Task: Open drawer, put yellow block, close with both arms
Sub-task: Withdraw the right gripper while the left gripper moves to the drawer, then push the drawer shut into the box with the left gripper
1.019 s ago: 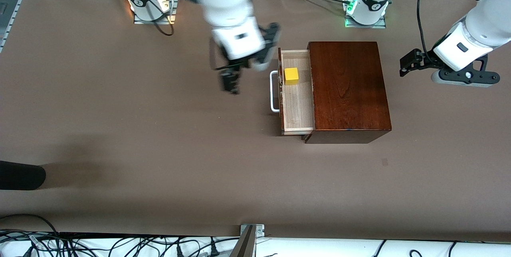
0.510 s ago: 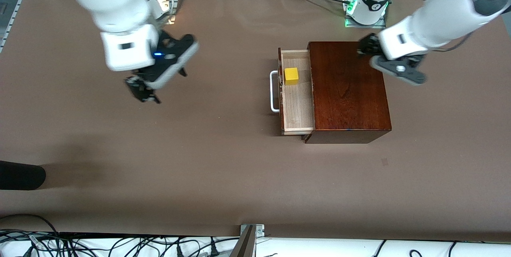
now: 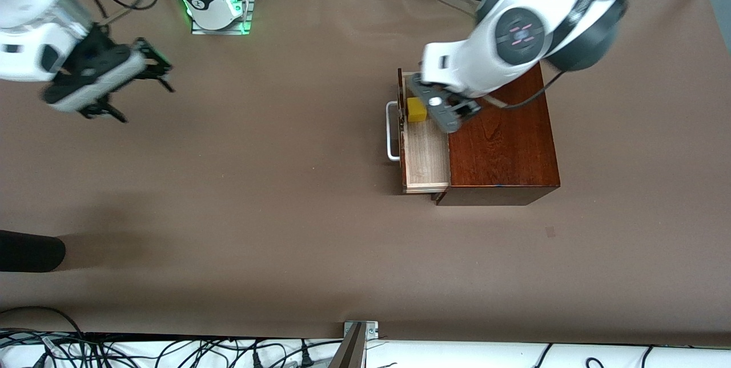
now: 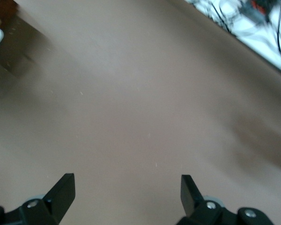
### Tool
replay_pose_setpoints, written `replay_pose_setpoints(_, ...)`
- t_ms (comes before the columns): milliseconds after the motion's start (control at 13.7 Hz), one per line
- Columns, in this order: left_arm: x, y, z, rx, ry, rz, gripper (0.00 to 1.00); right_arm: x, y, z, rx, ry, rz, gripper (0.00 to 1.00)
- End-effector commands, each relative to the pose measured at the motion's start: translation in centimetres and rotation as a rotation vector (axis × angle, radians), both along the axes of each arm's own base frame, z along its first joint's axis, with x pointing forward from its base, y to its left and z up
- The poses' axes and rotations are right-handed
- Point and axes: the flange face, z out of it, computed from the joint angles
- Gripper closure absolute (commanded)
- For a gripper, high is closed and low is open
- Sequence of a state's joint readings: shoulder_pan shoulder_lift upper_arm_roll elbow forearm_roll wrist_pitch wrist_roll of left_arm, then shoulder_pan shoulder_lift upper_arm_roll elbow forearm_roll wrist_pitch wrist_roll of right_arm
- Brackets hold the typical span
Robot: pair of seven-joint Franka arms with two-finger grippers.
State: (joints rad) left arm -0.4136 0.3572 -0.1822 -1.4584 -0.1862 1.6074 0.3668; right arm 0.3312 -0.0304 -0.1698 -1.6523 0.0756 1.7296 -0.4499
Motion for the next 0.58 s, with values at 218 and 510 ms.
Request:
replay_pose_setpoints(218,-4.4,-10.8,-1.1,-0.117,0.015,-0.099,0.0,-1.4,-5.4,-2.2,0.039,0.067,-0.259,0.0)
replay_pose_setpoints(510,-3.2,-12.8,-6.4,-0.212,-0.072,-0.358,0.0,-1.5,-5.4,-2.4,0.019,0.085,-0.31,0.0)
